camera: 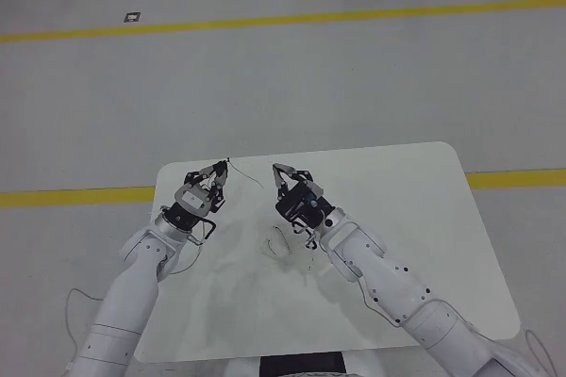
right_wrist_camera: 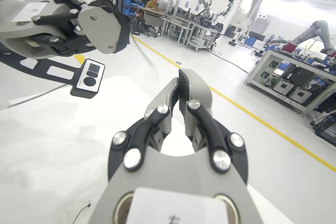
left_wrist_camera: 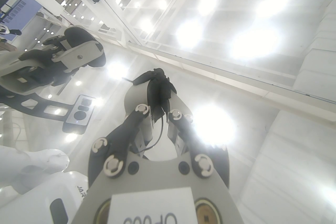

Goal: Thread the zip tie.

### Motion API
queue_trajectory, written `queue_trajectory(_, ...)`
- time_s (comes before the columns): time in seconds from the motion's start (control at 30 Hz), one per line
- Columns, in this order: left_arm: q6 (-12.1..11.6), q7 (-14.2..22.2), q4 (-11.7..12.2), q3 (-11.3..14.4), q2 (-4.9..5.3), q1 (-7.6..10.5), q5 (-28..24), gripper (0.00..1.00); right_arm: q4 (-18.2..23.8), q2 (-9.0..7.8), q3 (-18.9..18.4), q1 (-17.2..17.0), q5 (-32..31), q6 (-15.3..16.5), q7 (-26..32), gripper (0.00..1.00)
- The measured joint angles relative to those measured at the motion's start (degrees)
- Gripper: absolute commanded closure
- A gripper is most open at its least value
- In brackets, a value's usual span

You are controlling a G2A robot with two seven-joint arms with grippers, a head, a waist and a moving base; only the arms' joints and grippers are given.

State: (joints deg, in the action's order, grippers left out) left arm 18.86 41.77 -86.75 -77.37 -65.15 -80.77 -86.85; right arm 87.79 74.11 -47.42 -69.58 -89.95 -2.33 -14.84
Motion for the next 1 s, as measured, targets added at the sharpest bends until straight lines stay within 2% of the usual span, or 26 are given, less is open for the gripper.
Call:
queue_trajectory(0.23, 0.0, 0.0, 0.0, 0.0, 0.0, 0.0, 0.0, 1.0, -0.02, -0.19, -0.36, -0.52, 0.0, -0.17, 0.3, 0.98)
queue_trajectory(0.27, 0.0, 0.0, 0.0, 0.0, 0.0, 0.0, 0.0, 1.0, -0.02, -0.25, -0.67, -0.63, 0.0, -0.14, 0.58, 0.72)
queue_trajectory(0.3, 0.0, 0.0, 0.0, 0.0, 0.0, 0.0, 0.0, 1.0, 0.05, -0.33, -0.99, -0.74, 0.0, 0.05, 0.9, 0.18)
queue_trajectory(0.33, 0.0, 0.0, 0.0, 0.0, 0.0, 0.0, 0.0, 1.0, 0.21, -0.41, -1.38, -0.88, 0.09, 0.52, 1.31, 0.0)
queue_trajectory(0.47, 0.0, 0.0, 0.0, 0.0, 0.0, 0.0, 0.0, 1.0, 1.53, -0.79, -3.78, -1.67, 3.22, 4.09, 2.19, 0.0)
queue_trajectory(0.8, -0.06, -0.29, -0.44, 0.13, 0.0, 0.0, 0.57, 1.0, 1.54, -0.78, -4.34, -1.91, 3.99, 3.73, 2.3, 0.0)
queue_trajectory(0.9, 0.58, 1.77, -0.94, -0.29, 0.3, -0.2, 3.21, 1.0, 1.95, -0.92, -7.88, -3.14, 11.46, 5.23, 3.18, 0.0)
queue_trajectory(1.0, 0.64, 4.61, -0.56, -0.57, 0.67, -0.09, 5.68, 1.0, 2.12, -1.26, -11.9, -4.32, 20.77, 9.77, 5.19, 0.0)
